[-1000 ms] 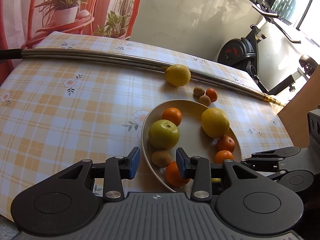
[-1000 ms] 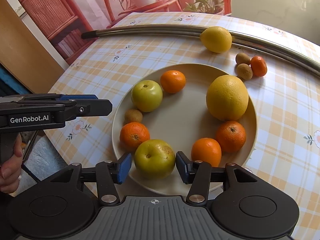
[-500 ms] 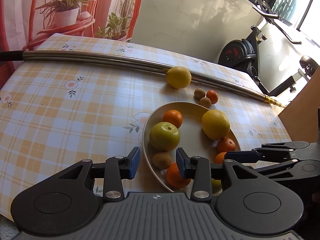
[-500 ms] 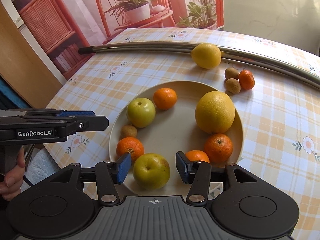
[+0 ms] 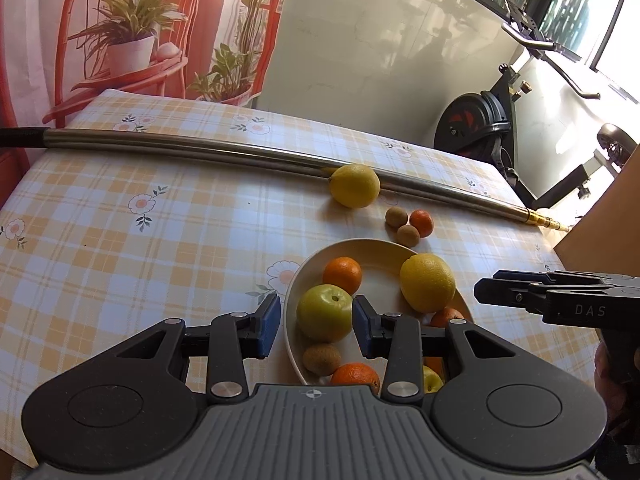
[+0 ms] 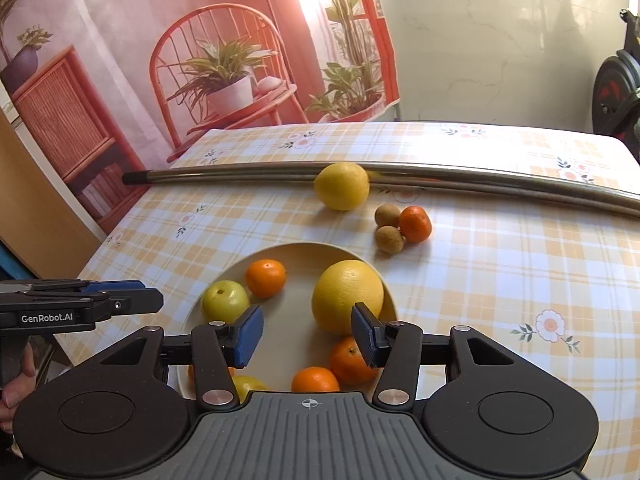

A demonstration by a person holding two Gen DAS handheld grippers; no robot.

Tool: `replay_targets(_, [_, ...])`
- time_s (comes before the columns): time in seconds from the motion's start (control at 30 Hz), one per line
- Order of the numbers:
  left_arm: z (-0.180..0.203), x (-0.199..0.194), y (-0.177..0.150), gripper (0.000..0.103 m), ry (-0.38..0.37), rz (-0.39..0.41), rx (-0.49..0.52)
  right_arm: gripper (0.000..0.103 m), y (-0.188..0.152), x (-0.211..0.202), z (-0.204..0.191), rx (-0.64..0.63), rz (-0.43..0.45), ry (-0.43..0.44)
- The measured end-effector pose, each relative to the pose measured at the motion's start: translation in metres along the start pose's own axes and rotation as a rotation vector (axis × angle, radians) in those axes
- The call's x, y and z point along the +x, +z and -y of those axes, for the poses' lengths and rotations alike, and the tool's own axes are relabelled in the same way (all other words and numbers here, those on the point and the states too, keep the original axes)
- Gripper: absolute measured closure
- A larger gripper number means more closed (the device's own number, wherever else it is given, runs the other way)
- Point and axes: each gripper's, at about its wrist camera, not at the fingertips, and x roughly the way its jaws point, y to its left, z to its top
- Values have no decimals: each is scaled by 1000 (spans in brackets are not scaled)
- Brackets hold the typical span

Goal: Organize fruits
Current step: 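Grasp a mandarin on the table with the right tool while the left tool reaches a kiwi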

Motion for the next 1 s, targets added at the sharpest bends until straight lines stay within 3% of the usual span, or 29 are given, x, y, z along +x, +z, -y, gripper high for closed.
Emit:
replay_targets(0.53, [26,26,49,62,-8,39,53,58,34,15,62,39,76,-109])
replay_targets(1.0, [28,77,72,62,18,-23,52,61,63,94,105,135,24,-30])
